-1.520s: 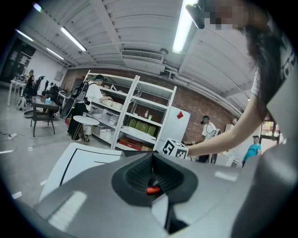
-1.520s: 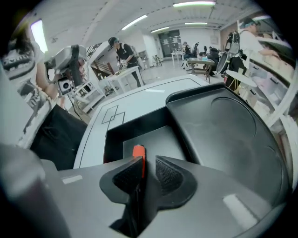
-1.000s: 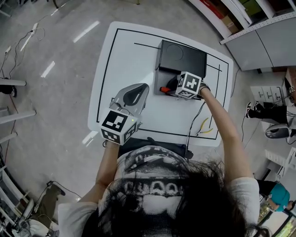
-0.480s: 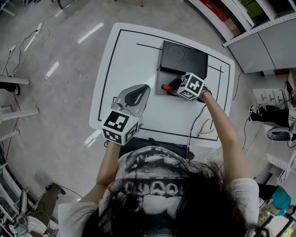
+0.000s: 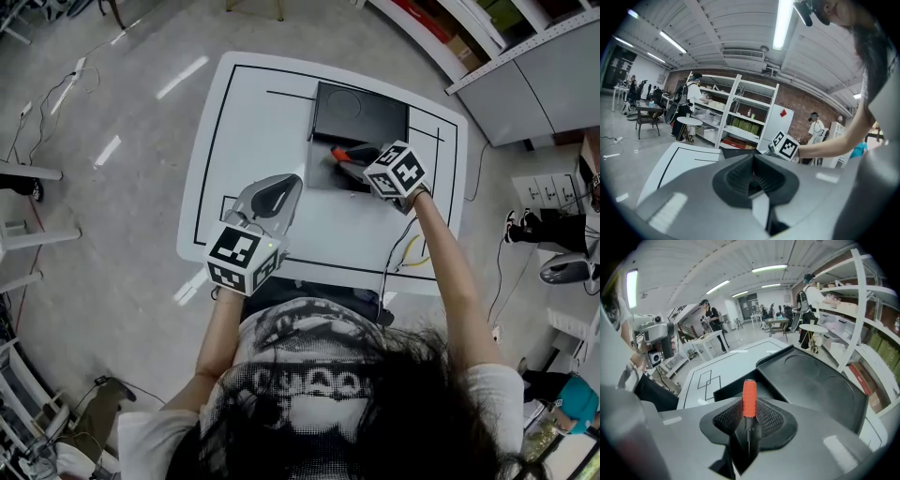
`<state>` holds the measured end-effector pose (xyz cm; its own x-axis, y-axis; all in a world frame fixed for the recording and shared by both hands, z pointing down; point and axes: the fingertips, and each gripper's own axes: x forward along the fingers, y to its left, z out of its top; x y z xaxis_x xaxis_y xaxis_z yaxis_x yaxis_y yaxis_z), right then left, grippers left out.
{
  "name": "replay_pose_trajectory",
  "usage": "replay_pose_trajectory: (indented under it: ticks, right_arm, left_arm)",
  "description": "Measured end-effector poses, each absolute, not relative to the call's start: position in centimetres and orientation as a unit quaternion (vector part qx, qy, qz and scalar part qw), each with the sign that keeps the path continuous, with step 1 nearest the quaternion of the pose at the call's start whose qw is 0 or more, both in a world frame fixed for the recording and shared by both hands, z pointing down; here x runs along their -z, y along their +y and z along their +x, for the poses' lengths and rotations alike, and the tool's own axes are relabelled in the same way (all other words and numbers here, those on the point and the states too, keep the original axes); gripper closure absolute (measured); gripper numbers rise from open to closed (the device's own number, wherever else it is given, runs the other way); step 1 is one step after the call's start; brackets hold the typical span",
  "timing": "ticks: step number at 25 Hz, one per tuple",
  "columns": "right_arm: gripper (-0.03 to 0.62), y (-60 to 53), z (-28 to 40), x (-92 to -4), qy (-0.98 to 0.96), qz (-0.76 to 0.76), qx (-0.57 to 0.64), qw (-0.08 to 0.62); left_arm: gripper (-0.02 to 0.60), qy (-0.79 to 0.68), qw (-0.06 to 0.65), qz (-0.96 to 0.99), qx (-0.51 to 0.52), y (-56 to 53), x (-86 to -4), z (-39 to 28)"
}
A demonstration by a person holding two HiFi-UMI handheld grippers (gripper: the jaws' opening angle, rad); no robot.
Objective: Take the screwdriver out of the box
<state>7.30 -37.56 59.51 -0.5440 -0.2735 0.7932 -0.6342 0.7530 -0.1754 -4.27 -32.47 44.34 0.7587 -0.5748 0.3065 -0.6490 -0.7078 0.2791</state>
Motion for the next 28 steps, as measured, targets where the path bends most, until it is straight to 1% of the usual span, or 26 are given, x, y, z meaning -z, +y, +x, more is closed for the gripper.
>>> replay_pose_trajectory:
  ticks: [10, 18, 28]
  right_arm:
    - [0.494, -35.5, 9.2, -50.8, -0.878, 0.342, -0.181, 0.283]
    - [0.494, -29.1, 10.0, -44.3, -0.897, 0.368, -0.154, 0.189]
    - [0.494, -19.5, 12.3, -43.5, -0.882, 0.412, -0.202, 0.111]
  left_arm:
    - [0.581, -0.332, 0.173, 0.922, -0.103, -28.9, -43.3, -1.6]
    - [0.581, -0.333, 0.156, 0.924, -0.104, -23.5, -42.3, 1.0]
    - [0.581, -0.341, 0.124, 0.927, -0.094, -15.9, -40.5, 3.7]
